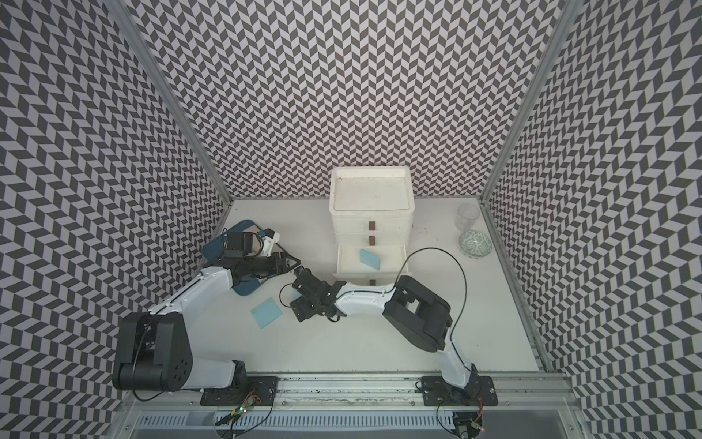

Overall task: Please put the sticky notes in the drawer by color
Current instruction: Place the sticky notes in the drawer, then pick up the sticky notes from the center of the board.

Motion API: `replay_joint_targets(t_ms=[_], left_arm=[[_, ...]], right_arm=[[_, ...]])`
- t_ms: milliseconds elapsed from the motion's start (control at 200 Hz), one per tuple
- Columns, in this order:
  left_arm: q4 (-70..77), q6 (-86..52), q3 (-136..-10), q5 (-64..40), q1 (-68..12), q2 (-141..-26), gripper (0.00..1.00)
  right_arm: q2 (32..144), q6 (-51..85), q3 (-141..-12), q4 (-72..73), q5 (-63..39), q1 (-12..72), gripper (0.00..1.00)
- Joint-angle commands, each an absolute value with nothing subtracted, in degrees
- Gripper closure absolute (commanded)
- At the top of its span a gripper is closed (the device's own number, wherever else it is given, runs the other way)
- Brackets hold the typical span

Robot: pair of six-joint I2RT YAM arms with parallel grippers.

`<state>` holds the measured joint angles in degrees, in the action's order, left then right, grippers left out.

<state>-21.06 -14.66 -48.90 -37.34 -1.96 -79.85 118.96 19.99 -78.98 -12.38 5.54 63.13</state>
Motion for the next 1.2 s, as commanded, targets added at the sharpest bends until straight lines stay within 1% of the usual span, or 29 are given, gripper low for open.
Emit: replay_joint_targets(t_ms=[0,250,486,671,841,1047,1197], left_arm=[[-19.9,-14.5,-48.5,-37.8,-1.1,-77.8,0.36],[-19.0,-15.0,-48.1,-38.5,0.2,-76.2,0.35],[-17.4,-15.8,-47.2,-38.0,2.7,-72.2,0.35],[-16.9,-16.0,-46.8,-39.1,3.0,-72.3,0.35],[-16.6,-16.2,-46.6,-39.8,3.0,-72.5,0.35],[-16.4,-16.3,-46.4,-40.3,3.0,-72.8,0.35],[-16.4,-16.2,-46.4,-40.1,3.0,-72.8,0.35]], right_arm=[[121.1,20.2,-81.8,-14.4,11.0,64.4,0.07],[123.9,20.6,-83.9,-17.0,14.6,65.5,0.07],[124.0,22.0,-82.3,-17.6,21.0,66.1,0.07],[125.4,22.2,-83.0,-18.5,22.2,66.1,0.07],[121.8,22.7,-80.0,-16.6,25.7,66.4,0.07],[119.1,21.3,-80.2,-15.9,25.2,66.3,0.07],[120.6,21.2,-81.2,-16.2,23.9,65.8,0.06]])
